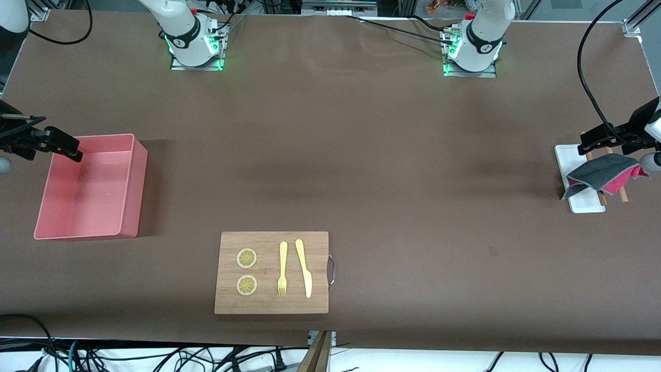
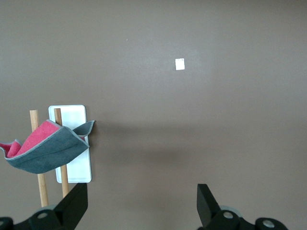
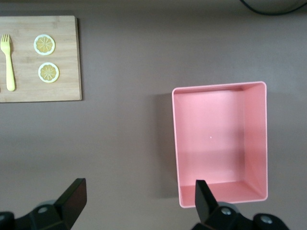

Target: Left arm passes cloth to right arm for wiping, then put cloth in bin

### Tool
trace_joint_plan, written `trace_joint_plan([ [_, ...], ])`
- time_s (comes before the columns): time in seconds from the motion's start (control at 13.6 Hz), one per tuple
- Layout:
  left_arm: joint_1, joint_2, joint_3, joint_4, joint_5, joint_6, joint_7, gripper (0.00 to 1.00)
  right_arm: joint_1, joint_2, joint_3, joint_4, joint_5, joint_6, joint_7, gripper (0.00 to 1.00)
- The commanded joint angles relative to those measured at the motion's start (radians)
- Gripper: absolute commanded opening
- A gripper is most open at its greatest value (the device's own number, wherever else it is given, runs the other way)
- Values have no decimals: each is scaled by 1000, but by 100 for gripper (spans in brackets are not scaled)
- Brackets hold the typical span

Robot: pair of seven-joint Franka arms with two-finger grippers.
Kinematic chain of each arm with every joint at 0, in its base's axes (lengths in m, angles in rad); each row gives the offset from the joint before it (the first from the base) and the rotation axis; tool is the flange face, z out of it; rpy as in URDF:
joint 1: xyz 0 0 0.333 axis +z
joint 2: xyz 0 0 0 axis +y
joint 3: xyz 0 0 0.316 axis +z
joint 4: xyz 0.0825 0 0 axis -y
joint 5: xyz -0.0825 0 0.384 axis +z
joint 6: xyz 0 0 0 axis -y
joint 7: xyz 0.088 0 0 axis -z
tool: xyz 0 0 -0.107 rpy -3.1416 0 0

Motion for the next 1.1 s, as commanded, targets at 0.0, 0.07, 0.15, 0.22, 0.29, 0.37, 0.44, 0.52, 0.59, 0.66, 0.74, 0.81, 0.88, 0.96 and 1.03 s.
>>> trace_joint_plan([
  [0.0,3,-5,-10,22,20,5,-2,100,-8,2,2,12,6,5,-4,100],
  [0.07,6,-1,-4,46,19,4,-3,100,-6,2,2,14,7,5,-4,100],
  [0.15,8,0,-2,49,19,2,-3,100,-8,2,2,14,7,6,-4,100],
  [0.22,6,0,-1,49,19,2,-4,100,-8,2,2,14,9,6,-4,100],
  [0.29,6,1,-1,54,17,2,-4,100,-8,2,2,14,10,6,-4,100],
  [0.37,8,1,-1,56,16,2,-3,100,-8,2,2,14,10,6,-4,100],
  [0.44,6,1,-1,56,16,2,-3,100,-6,2,2,14,10,8,-4,100],
  [0.52,6,1,-1,56,16,2,-4,100,-6,2,2,12,10,9,-4,100],
  [0.59,6,1,-1,56,16,2,-4,100,-6,2,2,14,12,9,-4,100],
  [0.66,6,1,-1,56,17,2,-3,100,-6,2,2,14,13,9,-4,100],
  [0.74,6,1,-1,56,19,2,-3,100,-6,2,2,14,13,9,-6,100],
  [0.81,5,1,-1,56,25,3,-1,100,-6,2,2,12,13,9,-3,100],
  [0.88,3,3,-1,56,27,3,-1,100,-6,13,2,12,13,11,-3,100],
  [0.96,5,3,-1,56,28,3,-1,100,-6,21,2,12,13,22,-3,100],
  [1.03,6,3,-1,56,27,3,-1,100,-6,24,2,14,15,41,-4,100],
])
